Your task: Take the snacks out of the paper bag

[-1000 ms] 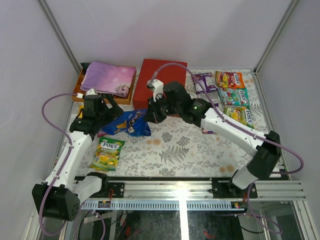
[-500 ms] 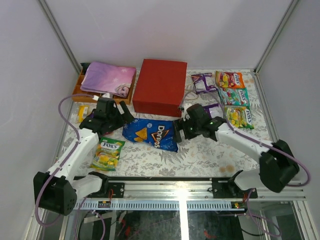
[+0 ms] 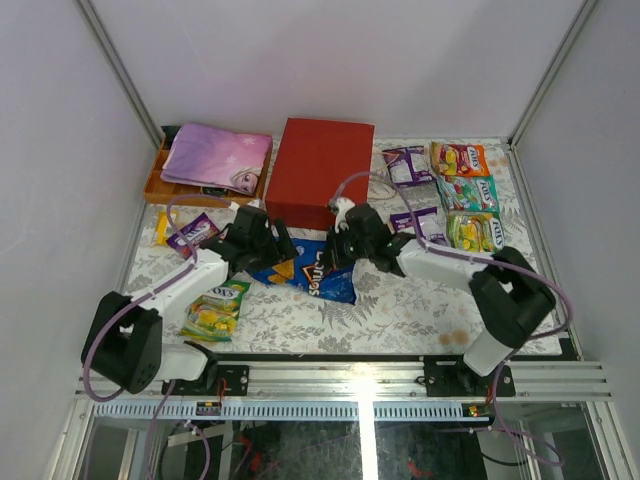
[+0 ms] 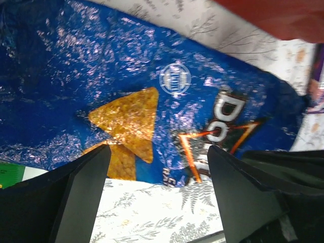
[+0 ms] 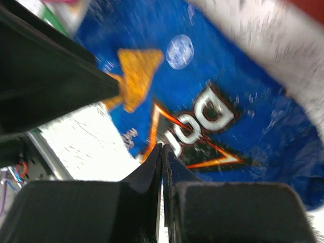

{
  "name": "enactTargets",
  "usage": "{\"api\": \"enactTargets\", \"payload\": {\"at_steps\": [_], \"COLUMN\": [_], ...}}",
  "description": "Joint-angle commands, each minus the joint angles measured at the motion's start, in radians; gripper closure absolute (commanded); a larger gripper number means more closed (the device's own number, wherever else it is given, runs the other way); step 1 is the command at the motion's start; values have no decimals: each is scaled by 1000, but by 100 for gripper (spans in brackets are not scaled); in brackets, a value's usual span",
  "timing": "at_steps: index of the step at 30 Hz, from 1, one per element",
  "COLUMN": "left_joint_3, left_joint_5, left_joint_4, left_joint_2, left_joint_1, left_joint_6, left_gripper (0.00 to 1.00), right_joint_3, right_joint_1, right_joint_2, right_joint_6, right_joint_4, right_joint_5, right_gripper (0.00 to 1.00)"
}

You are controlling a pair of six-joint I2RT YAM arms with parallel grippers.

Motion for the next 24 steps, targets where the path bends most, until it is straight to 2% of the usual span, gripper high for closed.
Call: {"api": "enactTargets", "payload": {"at_steps": [1,5,11,13,16,19,21,24], "left_joint_3": [-21,-52,-55,-14,62,120,145,146], "left_joint_5": [-58,-120,-144,-171,-201,-201,-193,-175], "left_joint_4": [103,119,121,85,31,1,-17,-21], "left_joint_2": [58,112,88,44,-14,-45,-48,-57], "left_joint_1": [-1,1,0,1,1,1,1,1], "left_joint_6": [-5,-5,-7,15,50,83,94,90], "left_gripper": [22,21,16,14,11,9,9,9], "right_joint_3": [-125,-261,-277,-232,-156,-84,-48,-13], "right_joint_1": [-31,-98,-118,-118,-118,-120,-139,-222], "right_joint_2": [107,137,55,-12,-140,-264,-330,-357], "right_joint_6": [105,151,73,47,6,-35,-71,-72], "right_joint_4": [218,317,192,125,19,-55,-81,-79], "right_joint_5": [-116,-168,-148,-145,-109,-8,46,49], "right_gripper": [100,100,99,86,43,14,2,1]}}
